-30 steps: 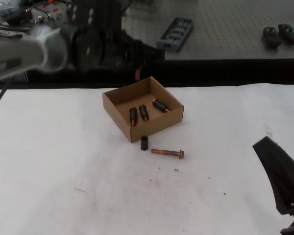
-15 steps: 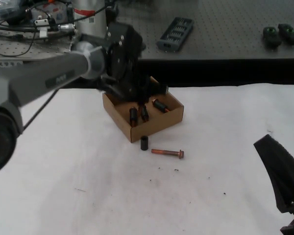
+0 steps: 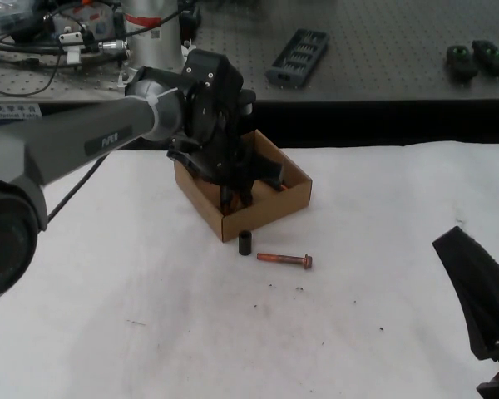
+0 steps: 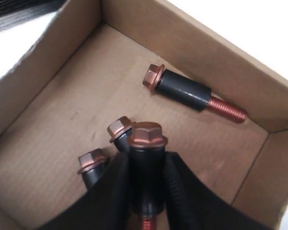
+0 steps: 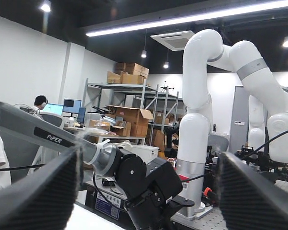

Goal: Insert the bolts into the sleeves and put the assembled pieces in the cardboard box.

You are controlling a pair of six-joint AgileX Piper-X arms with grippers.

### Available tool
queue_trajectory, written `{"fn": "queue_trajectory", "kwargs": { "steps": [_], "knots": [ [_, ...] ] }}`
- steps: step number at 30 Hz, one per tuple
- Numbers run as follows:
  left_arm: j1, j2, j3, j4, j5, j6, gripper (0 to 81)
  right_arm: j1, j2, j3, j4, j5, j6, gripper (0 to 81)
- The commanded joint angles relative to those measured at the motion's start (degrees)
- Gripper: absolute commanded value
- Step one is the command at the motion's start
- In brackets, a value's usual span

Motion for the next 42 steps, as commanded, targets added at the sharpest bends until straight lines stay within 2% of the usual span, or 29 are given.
{"fn": "queue_trajectory", "kwargs": {
  "steps": [1, 14, 17, 19, 20, 24, 26, 27, 34, 42],
  "knots": [
    [0.03, -0.72, -0.85, -0.28, -0.46, 1.42, 0.6, -0.24, -0.1, -0.04, -2.78, 3.13, 2.2, 58.0],
    [0.03, -0.72, -0.85, -0.43, 2.6, 2.13, 0.1, -0.24, -0.1, -0.04, -2.78, 3.13, 2.2, 58.0],
    [0.03, -0.72, -0.85, 0.62, 0.89, 2.13, 5.6, -0.24, -0.1, -0.04, -2.78, 3.13, 2.2, 58.0],
    [0.03, -0.72, -0.85, 1.52, -1.66, 2.27, 13.9, -0.24, -0.1, -0.04, -2.78, 3.13, 2.2, 58.0],
    [0.03, -0.72, -0.85, 1.95, -3.22, 2.27, 20.9, -0.24, -0.1, -0.04, -2.78, 3.13, 2.2, 58.0],
    [0.03, -0.72, -0.85, 4.14, -5.35, 4.45, 60.3, -0.24, -0.1, -0.04, -2.78, 3.29, 2.21, 58.0],
    [0.03, -0.72, -0.85, 4.56, -4.7, 4.47, 71.1, -0.24, -0.1, -0.04, -2.78, 3.29, 2.21, 58.0],
    [0.03, -0.72, -0.85, 4.8, -3.69, 4.47, 73.2, -0.24, -0.1, -0.04, -2.78, 3.29, 2.21, 58.0],
    [0.03, -2.13, -0.85, 5.66, 4.76, 0.71, 72.5, -0.24, -0.1, -0.04, -2.57, 3.28, 0.15, 57.3],
    [0.03, -11.66, -0.85, 6.29, 9.26, 0.9, 72.5, -0.24, -0.1, -0.04, -0.98, 4.15, -1.31, 40.6]
  ]
}}
